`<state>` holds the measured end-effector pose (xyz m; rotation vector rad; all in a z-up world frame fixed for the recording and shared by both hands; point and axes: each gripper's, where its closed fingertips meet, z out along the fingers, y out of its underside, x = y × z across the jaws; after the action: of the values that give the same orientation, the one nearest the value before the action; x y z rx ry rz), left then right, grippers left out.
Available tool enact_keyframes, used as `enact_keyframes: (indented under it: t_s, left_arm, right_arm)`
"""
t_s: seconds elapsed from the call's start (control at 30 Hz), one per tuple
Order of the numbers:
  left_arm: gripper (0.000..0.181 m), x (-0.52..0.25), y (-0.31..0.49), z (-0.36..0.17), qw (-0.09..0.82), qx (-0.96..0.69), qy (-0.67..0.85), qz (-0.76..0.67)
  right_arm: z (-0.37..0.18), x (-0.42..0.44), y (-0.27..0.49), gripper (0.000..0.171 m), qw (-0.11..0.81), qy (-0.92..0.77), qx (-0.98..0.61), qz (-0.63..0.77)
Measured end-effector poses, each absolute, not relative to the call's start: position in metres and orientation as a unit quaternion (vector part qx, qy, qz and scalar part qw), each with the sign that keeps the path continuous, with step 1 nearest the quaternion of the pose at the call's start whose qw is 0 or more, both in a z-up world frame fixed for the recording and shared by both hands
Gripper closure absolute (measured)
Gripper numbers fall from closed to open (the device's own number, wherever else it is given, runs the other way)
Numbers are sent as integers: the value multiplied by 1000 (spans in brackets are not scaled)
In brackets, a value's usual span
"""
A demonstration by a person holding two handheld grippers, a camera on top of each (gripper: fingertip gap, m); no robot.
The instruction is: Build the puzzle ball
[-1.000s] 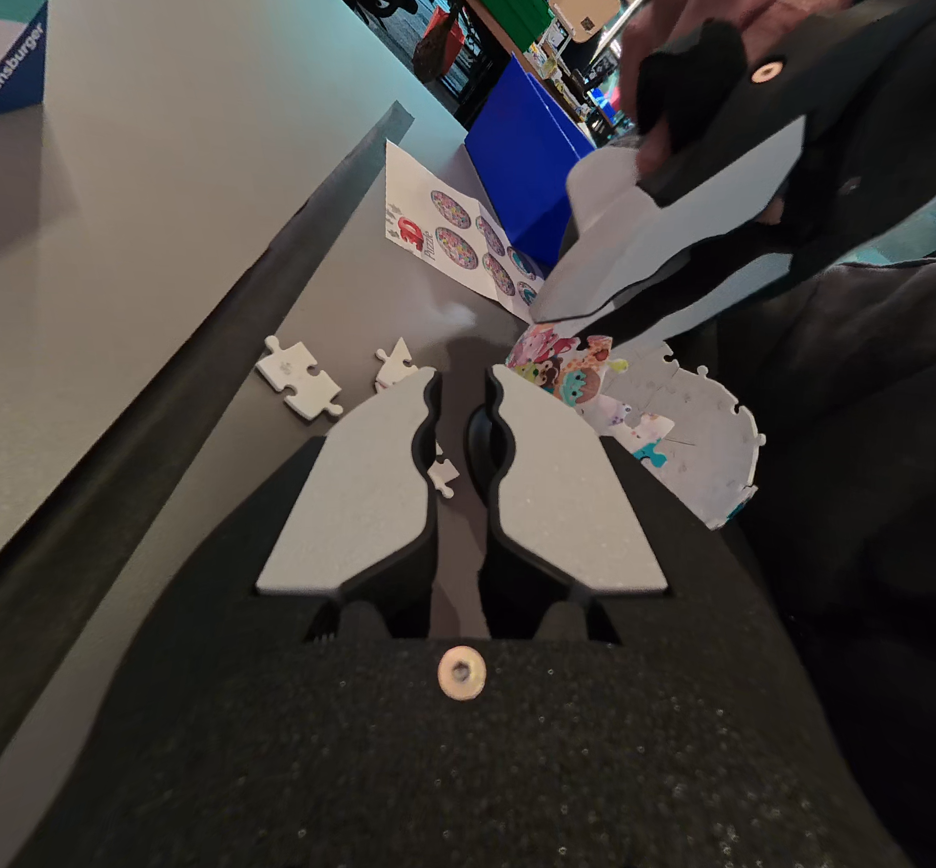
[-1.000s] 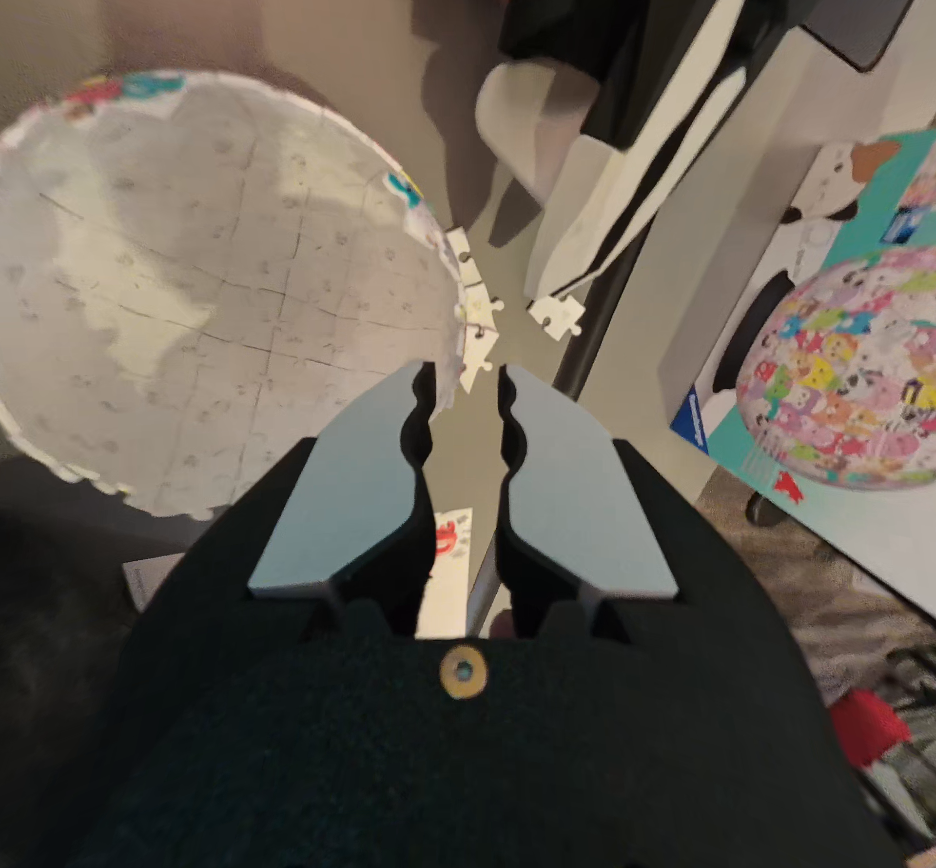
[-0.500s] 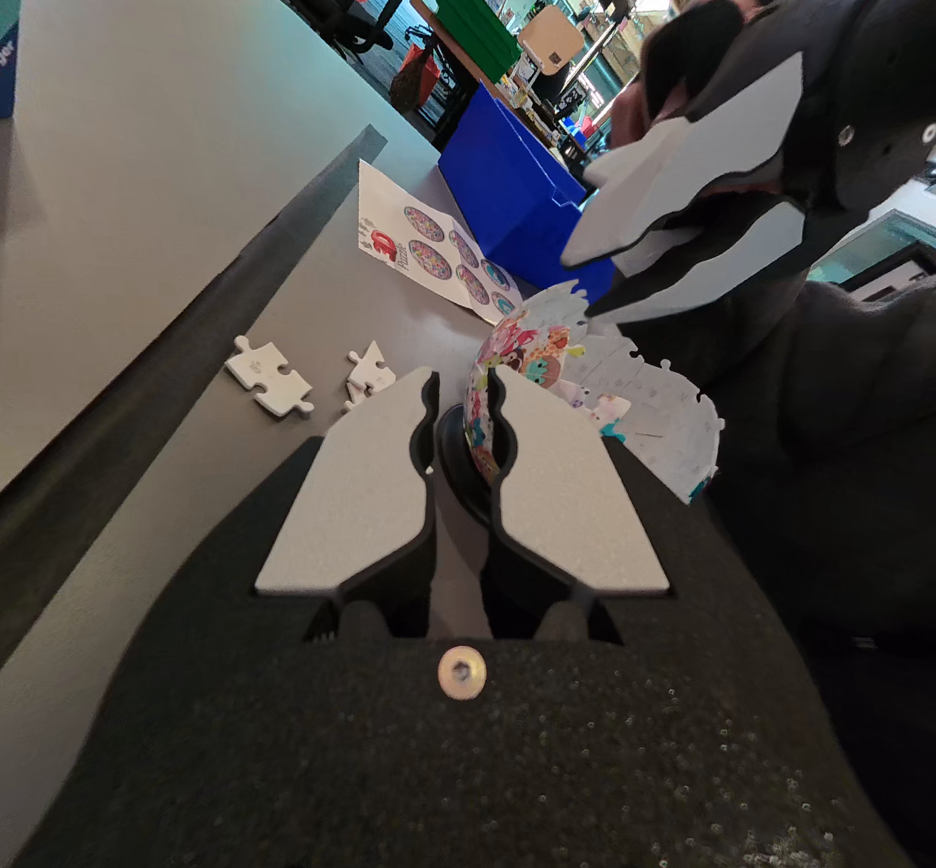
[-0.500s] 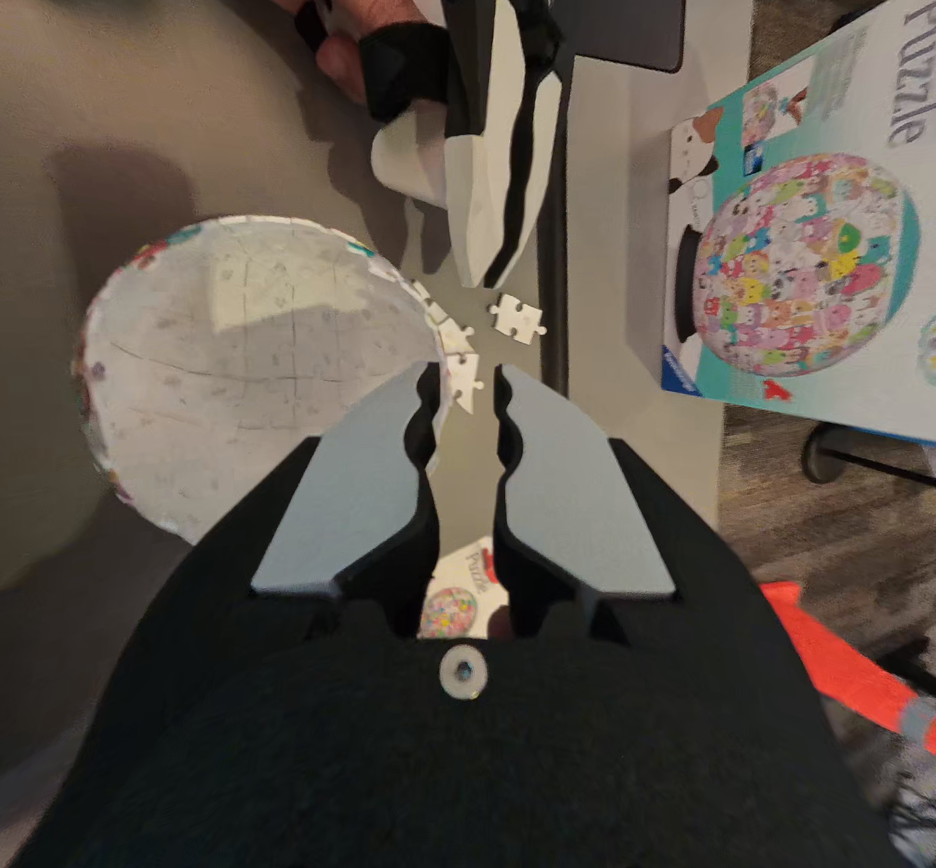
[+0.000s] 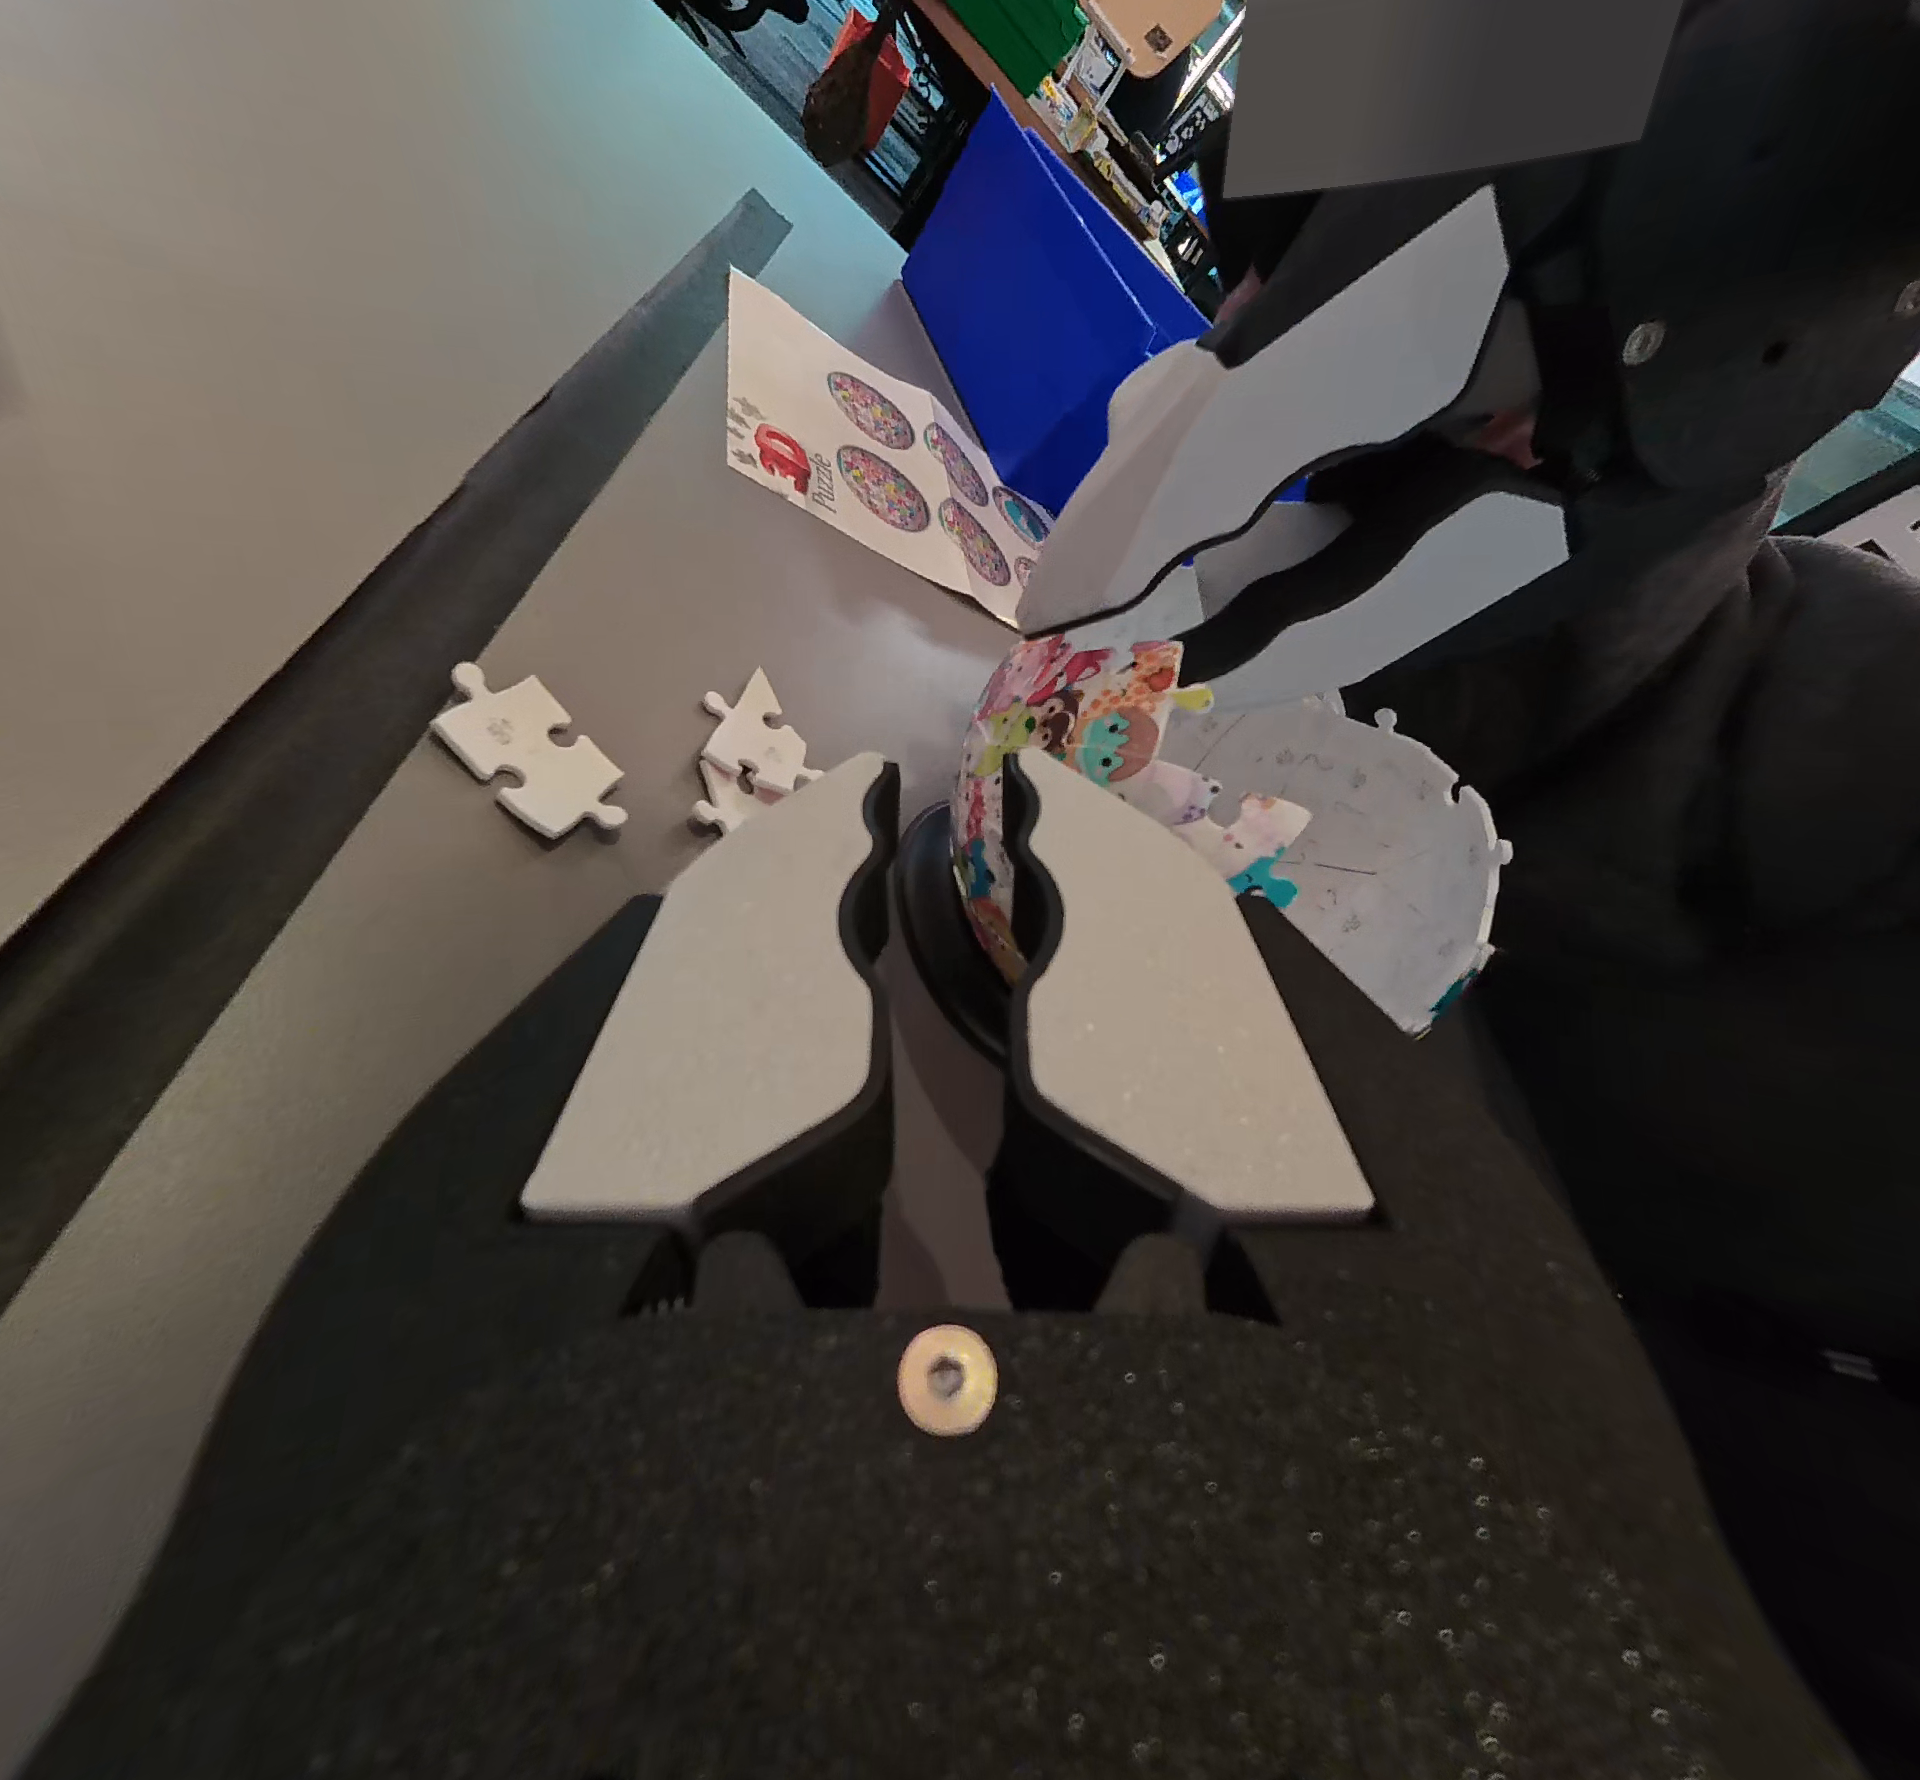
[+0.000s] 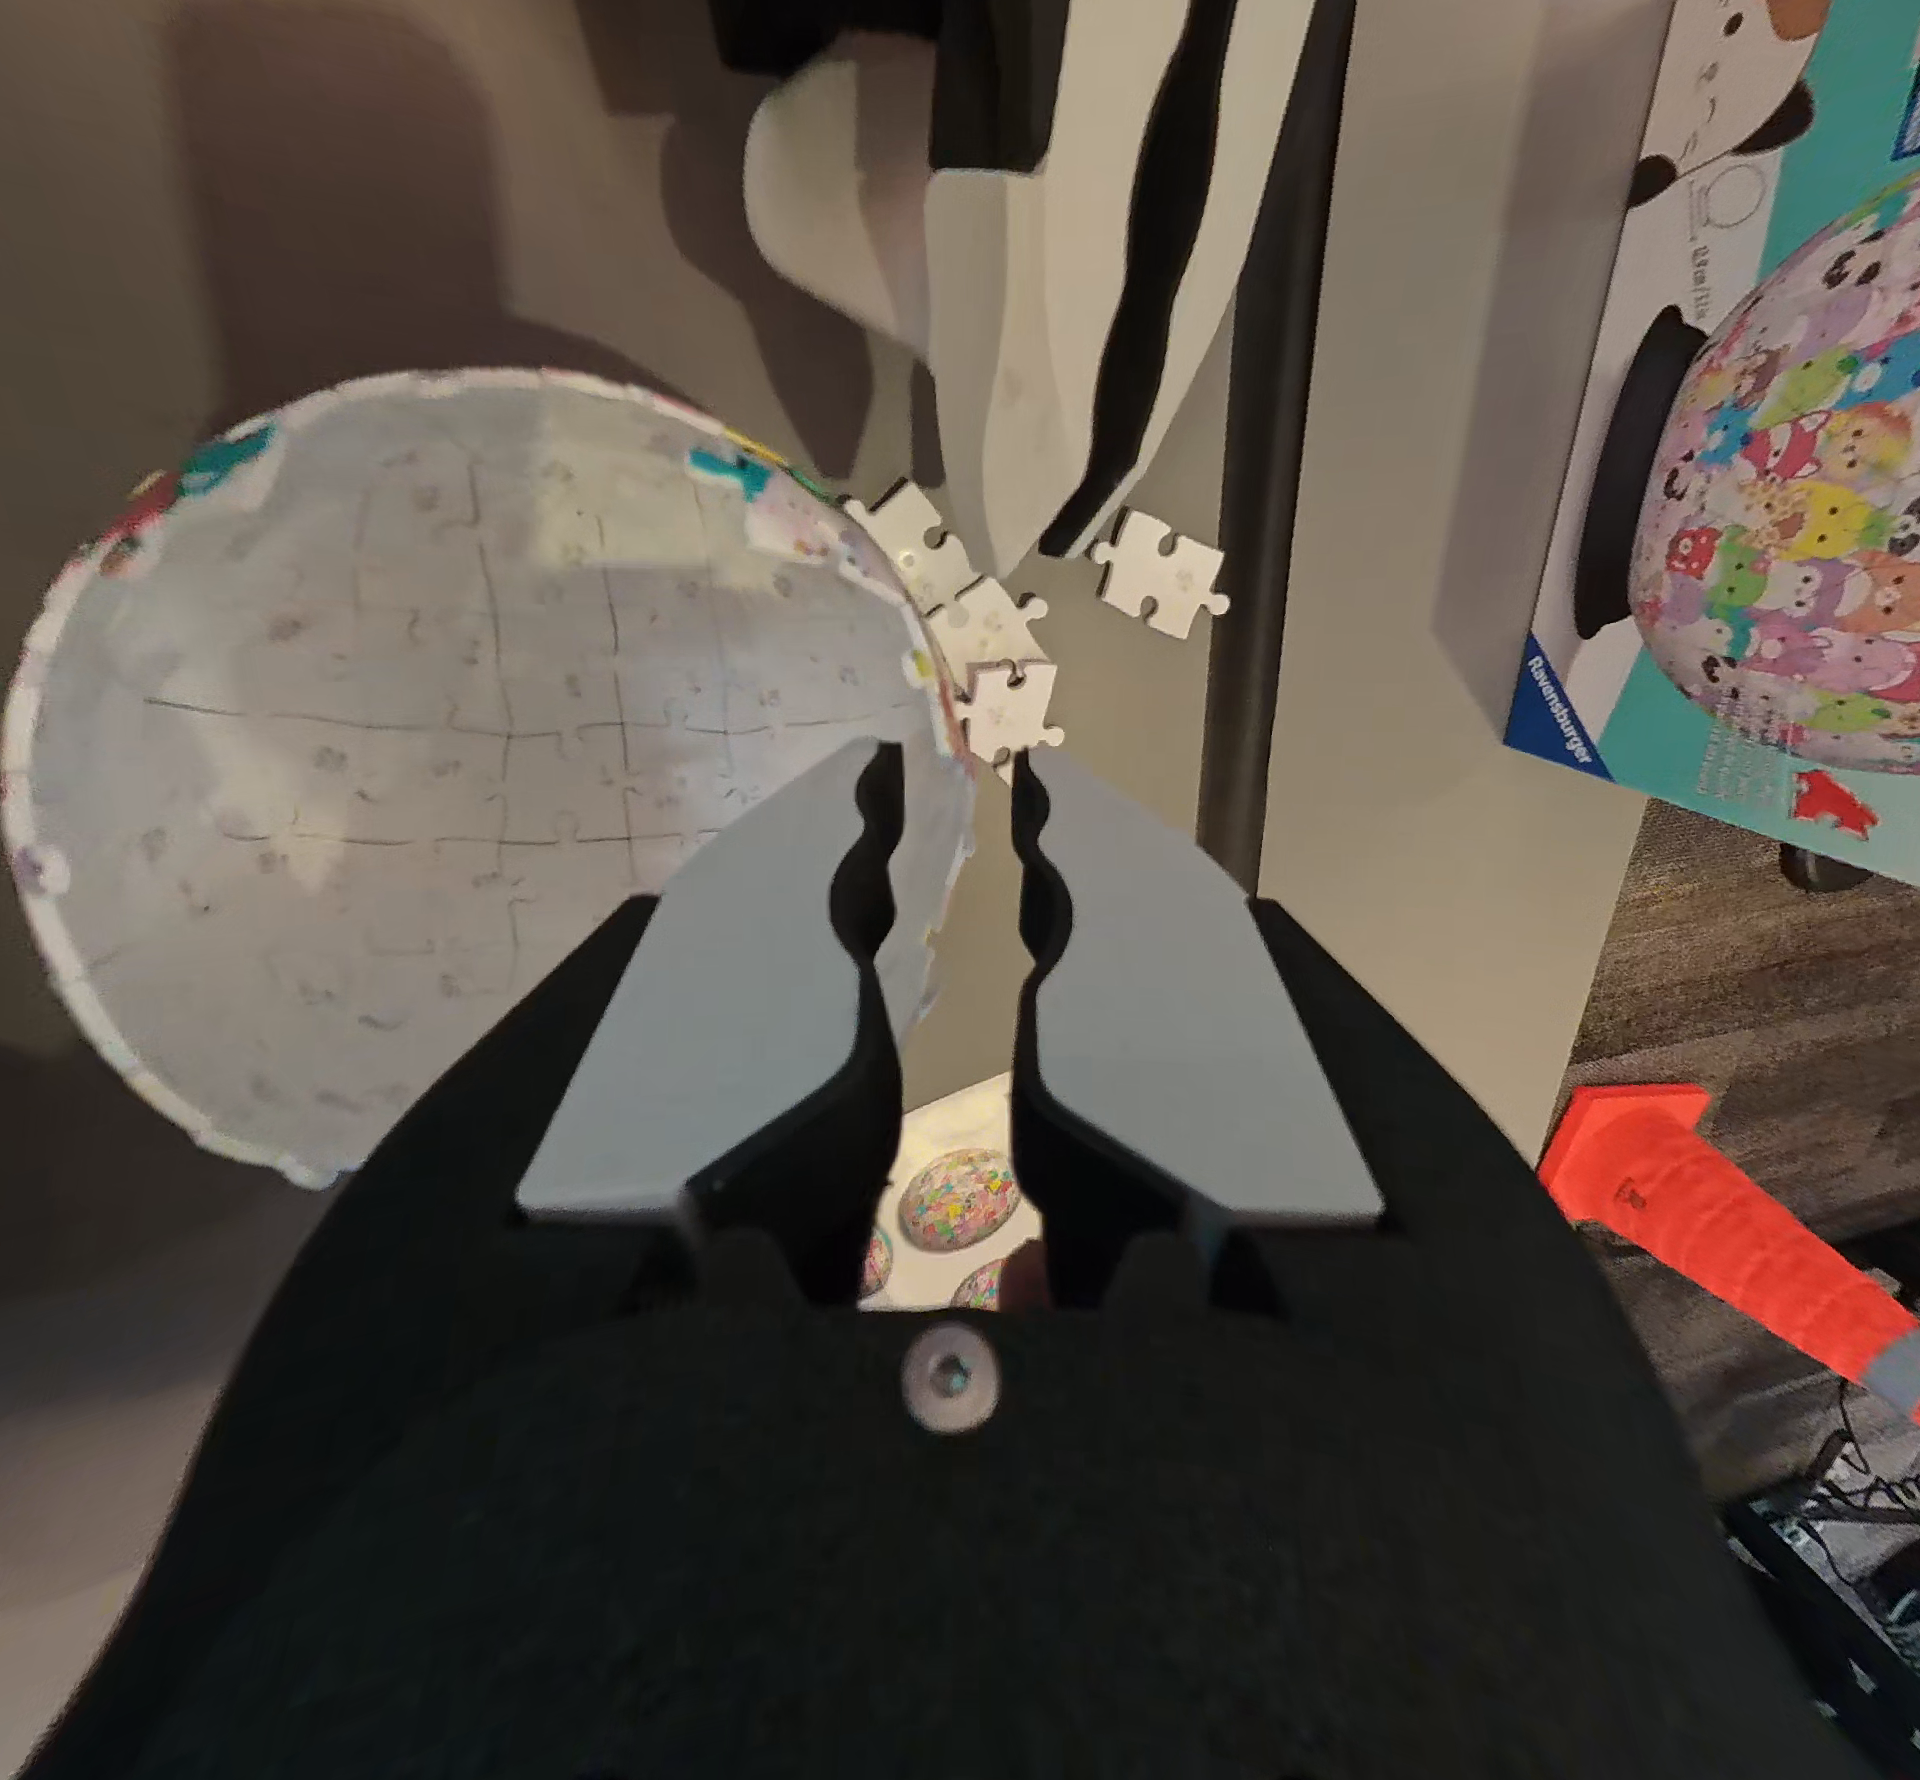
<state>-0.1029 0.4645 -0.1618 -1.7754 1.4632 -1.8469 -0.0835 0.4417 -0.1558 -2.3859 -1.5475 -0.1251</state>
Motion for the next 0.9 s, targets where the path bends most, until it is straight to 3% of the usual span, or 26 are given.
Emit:
enact_keyframes:
  t_s: [0.9]
  left_arm:
    - [163, -102, 462, -165, 92, -601, 502, -615]
  right_arm:
    - [-166, -81, 443, 165, 97, -550, -827, -61]
